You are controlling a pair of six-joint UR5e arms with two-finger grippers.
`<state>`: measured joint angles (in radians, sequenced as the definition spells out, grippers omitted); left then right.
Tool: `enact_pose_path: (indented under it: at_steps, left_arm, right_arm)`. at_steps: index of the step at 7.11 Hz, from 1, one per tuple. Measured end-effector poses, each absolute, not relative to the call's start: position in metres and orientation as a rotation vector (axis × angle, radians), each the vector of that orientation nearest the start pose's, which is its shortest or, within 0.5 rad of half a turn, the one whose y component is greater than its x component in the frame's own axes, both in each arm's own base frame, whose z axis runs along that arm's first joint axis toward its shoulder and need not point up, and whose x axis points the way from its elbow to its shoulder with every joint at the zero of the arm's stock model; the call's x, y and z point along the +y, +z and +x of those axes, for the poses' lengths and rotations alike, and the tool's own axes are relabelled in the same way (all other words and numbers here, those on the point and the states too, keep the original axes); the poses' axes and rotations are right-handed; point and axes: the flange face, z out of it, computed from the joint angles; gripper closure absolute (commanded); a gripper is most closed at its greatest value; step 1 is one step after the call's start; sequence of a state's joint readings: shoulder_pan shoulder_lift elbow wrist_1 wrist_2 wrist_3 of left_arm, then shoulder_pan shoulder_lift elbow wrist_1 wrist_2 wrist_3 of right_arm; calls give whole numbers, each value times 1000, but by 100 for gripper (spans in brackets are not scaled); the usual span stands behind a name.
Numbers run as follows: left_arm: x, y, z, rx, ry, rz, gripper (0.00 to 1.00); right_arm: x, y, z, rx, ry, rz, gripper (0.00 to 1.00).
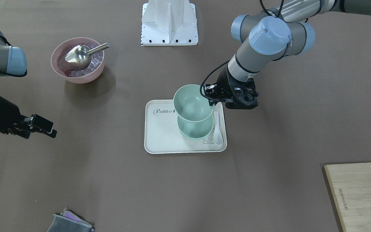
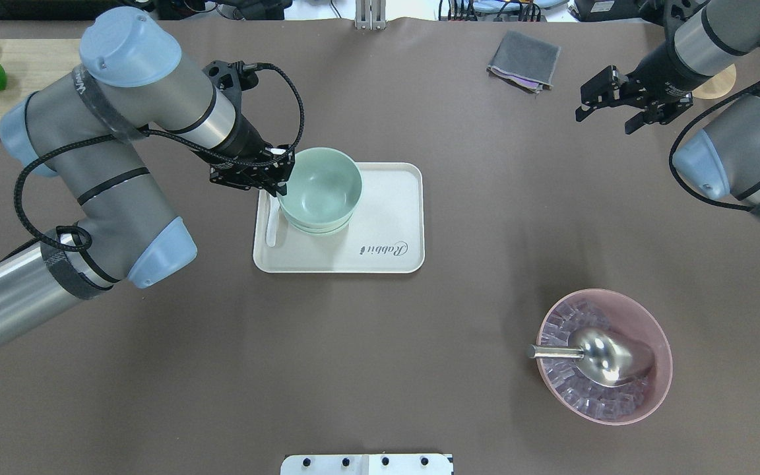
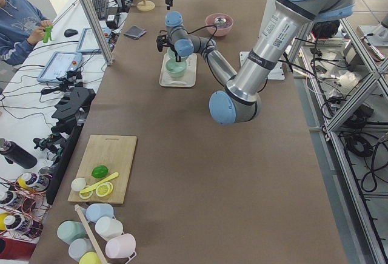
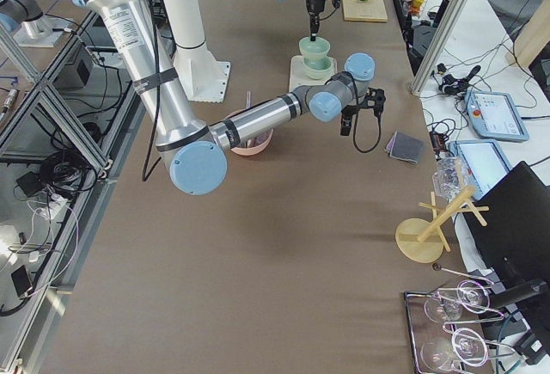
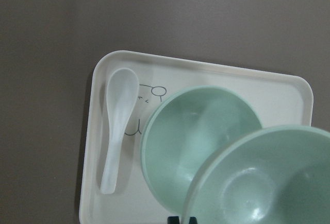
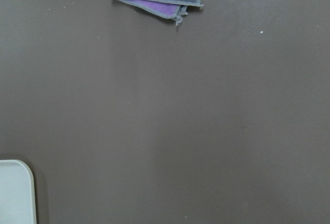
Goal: Stack green bowls together
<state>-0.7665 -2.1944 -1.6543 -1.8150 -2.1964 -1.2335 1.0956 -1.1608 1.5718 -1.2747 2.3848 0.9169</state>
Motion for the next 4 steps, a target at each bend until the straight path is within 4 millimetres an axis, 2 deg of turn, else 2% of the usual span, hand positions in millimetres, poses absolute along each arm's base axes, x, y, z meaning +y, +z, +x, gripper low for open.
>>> enact_pose_path:
  at_steps: [3, 4]
  left_arm:
    - [-524, 216, 424, 1101, -112, 14, 2]
    - [-530, 213, 407, 1111, -129, 19, 2]
  right_arm:
    - [-606, 384, -239, -1023, 119, 13, 0]
    - [-607, 384, -236, -1022, 123, 15, 0]
